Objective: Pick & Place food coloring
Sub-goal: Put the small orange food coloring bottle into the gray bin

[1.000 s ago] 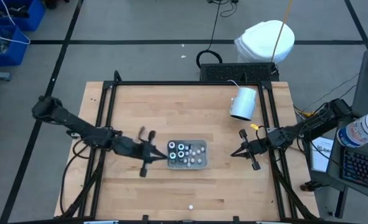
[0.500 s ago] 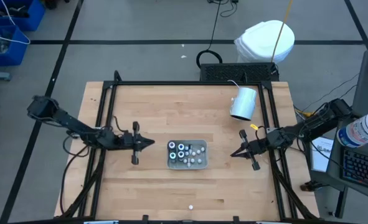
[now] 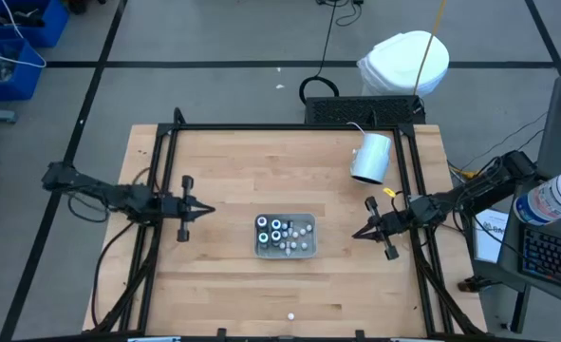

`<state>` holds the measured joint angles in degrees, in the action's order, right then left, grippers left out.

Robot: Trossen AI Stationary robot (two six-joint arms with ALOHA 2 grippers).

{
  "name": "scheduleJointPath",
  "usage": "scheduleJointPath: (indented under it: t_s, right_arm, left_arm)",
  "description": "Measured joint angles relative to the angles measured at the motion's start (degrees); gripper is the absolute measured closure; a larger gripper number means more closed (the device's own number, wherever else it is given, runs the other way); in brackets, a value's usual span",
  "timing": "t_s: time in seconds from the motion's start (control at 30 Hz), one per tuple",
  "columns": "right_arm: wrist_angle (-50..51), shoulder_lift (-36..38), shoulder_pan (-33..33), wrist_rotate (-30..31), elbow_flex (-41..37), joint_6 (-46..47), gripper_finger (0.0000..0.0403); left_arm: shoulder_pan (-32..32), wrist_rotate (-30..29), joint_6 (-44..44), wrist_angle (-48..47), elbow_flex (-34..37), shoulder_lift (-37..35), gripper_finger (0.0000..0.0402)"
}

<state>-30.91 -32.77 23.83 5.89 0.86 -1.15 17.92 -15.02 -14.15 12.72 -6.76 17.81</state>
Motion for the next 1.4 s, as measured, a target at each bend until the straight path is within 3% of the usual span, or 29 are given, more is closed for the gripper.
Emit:
scheduleJointPath:
  t_s: [0.17, 0.47, 0.63, 0.87, 1.0, 1.23, 1.4]
  right_arm:
    - [0.1, 0.0, 0.0, 0.0, 0.0, -2.0, 0.0403]
    - [-2.8, 0.0, 0.0, 0.0, 0.0, -8.4, 0.0403]
    - [-3.4, 0.0, 0.0, 0.1, 0.0, -12.3, 0.0403]
    - [-4.2, 0.0, -0.2, 4.7, 0.0, -12.3, 0.0403]
    - [-3.8, 0.0, -0.2, 9.0, 0.0, -9.7, 0.0403]
    - [-3.9, 0.0, -0.2, 9.4, 0.0, -5.5, 0.0403]
    - [-4.0, -0.7, -0.2, 9.6, 0.0, -4.8, 0.0403]
  left_arm:
    - [-1.8, 0.2, 0.7, -9.0, -0.1, -6.6, 0.0398]
    - [-7.9, 0.0, 1.2, -15.0, 0.6, -7.8, 0.0396]
    - [-11.6, 2.2, -4.1, -6.8, 6.2, -7.8, 0.0397]
    - [-16.4, 5.3, -8.6, 1.5, 6.2, -7.2, 0.0398]
    - [-17.6, 2.3, -8.2, 2.2, 6.2, -7.2, 0.0383]
    - [-18.8, -10.6, -8.4, -5.2, 6.1, -4.7, 0.0389]
    - [-19.0, -11.6, -6.0, -7.5, 6.1, -2.5, 0.0392]
